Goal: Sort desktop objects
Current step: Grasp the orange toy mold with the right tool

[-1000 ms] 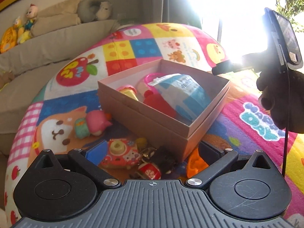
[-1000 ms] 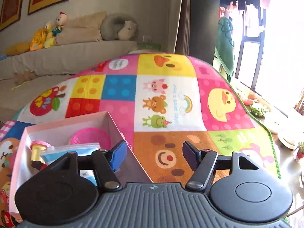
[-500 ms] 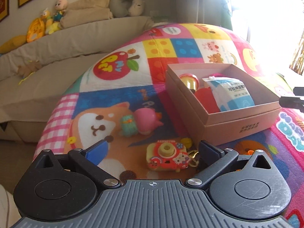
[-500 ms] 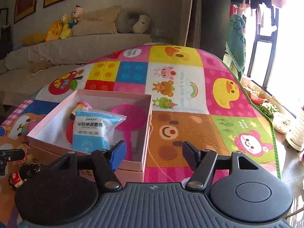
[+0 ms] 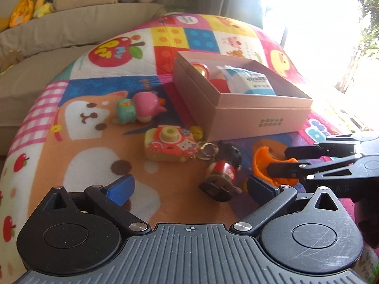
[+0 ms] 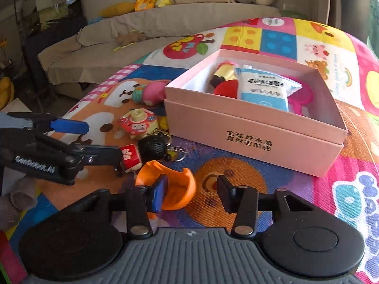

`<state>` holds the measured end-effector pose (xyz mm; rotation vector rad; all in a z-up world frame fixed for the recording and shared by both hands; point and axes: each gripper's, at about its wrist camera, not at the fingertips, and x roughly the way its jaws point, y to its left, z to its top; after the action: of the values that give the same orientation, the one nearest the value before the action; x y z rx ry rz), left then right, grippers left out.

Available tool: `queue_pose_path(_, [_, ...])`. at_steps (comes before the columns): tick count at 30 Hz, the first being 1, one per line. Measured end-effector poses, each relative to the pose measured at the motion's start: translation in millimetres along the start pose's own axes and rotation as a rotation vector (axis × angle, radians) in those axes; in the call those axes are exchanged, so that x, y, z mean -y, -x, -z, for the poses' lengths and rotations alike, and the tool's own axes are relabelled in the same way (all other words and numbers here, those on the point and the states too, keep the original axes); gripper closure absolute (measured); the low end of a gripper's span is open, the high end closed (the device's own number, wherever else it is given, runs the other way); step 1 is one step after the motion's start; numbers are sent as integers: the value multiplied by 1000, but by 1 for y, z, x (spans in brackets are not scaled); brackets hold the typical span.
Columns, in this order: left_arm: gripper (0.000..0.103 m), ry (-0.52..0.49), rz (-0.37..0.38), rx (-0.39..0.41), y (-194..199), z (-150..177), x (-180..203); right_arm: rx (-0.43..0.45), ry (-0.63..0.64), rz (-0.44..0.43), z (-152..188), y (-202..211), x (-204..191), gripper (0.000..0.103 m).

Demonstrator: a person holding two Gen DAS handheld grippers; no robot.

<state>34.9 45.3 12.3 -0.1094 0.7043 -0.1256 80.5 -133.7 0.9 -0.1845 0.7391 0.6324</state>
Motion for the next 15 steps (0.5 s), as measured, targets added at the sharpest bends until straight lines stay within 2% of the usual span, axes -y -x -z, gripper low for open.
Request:
queue_pose_path(2, [0,-20,74,1,-6,0,4,5,-58,70,6,7,10,54])
queue_pose_path(3, [0,-30,118,2,-10,0,6,8,-89,113,9,11,14,46])
queue_pose_path(5, [0,-31,156,-3,-15,0,6,8,-140,188,17,17,20,33])
queue_pose_path(7, [0,-22,203,-4,-15,0,5,21,-191,231,26,20,25,24])
queue_pose_path(10, [0,-37,200,7,-12,5,8,40,-211,290,32,21,24,16])
queue_pose_path(11, [0,-40,196,8,-12,6,10,34,-214,305,32,20,25,10])
queue_pose_path(15, [0,-34,174,5,-15,3,9,24,-252,300,32,19,32,2])
